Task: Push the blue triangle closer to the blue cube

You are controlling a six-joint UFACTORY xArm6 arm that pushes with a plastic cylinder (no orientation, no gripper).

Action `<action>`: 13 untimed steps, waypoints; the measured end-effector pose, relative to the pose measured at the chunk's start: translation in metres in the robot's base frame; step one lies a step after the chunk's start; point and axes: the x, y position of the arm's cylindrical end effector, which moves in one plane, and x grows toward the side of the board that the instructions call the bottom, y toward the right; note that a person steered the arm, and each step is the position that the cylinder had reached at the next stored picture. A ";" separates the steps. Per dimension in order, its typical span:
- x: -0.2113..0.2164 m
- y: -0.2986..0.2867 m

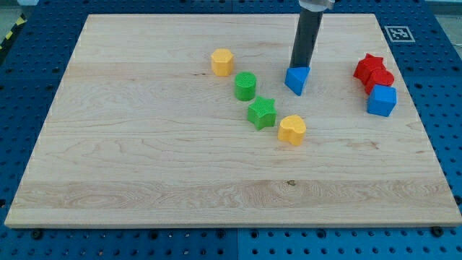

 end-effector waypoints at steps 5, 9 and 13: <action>0.025 -0.027; 0.095 0.036; 0.104 0.054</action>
